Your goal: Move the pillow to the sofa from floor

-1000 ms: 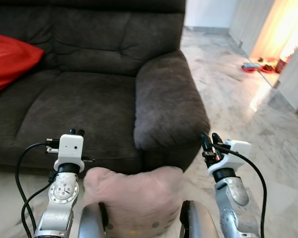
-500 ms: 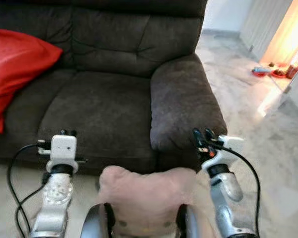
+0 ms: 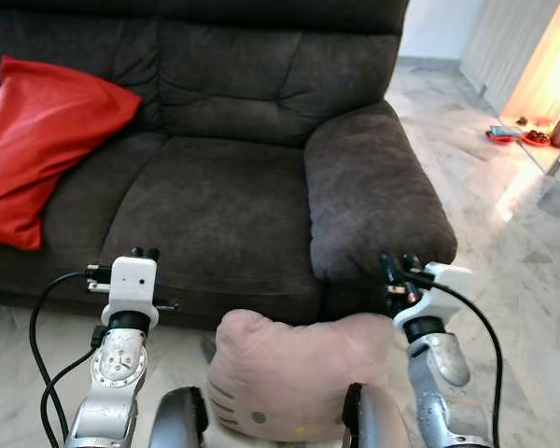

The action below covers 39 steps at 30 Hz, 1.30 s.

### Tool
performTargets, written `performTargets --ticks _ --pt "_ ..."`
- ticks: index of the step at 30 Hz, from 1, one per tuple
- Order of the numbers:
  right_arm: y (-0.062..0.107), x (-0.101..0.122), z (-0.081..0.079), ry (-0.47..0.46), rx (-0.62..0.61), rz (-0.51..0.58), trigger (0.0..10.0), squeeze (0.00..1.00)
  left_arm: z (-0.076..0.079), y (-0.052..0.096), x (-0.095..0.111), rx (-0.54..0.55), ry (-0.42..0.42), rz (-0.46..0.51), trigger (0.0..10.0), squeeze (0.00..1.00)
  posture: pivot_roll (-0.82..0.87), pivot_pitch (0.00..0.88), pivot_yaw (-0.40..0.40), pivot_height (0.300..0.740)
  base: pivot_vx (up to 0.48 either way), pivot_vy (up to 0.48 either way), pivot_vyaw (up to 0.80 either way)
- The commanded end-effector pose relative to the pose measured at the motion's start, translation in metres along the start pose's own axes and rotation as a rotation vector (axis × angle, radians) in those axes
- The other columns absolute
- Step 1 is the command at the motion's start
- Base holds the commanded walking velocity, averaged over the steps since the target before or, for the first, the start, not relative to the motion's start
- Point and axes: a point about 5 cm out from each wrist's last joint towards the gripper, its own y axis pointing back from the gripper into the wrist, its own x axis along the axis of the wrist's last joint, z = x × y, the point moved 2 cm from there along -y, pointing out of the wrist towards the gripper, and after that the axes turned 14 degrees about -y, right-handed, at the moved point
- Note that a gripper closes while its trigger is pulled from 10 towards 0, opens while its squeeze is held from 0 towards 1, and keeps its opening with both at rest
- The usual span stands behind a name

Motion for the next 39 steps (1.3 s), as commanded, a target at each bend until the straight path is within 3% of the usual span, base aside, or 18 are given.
performTargets --ticks 1,17,33,39 --pt "-0.001 0.0 -0.004 0.002 0.014 0.0 10.0 0.0 -0.001 -0.001 -0.002 -0.001 0.013 -0.014 10.0 0.0 0.05 0.0 -0.059 0.513 0.0 0.428 0.0" --pt "0.001 -0.001 -0.004 0.006 0.022 -0.015 10.0 0.0 0.004 -0.003 -0.004 -0.039 0.098 -0.05 10.0 0.0 0.05 0.0 -0.069 0.513 0.0 0.0 0.0" --pt "0.0 -0.005 -0.002 0.019 0.013 -0.058 10.0 0.0 0.014 -0.001 -0.008 -0.104 0.115 -0.063 10.0 0.0 0.04 0.0 -0.072 0.513 0.307 0.0 -0.14" --pt "0.0 -0.005 -0.005 0.018 0.032 -0.049 10.0 0.0 0.023 0.001 -0.005 -0.178 0.135 -0.042 10.0 0.0 0.04 0.0 -0.073 0.513 0.194 0.0 -0.11"
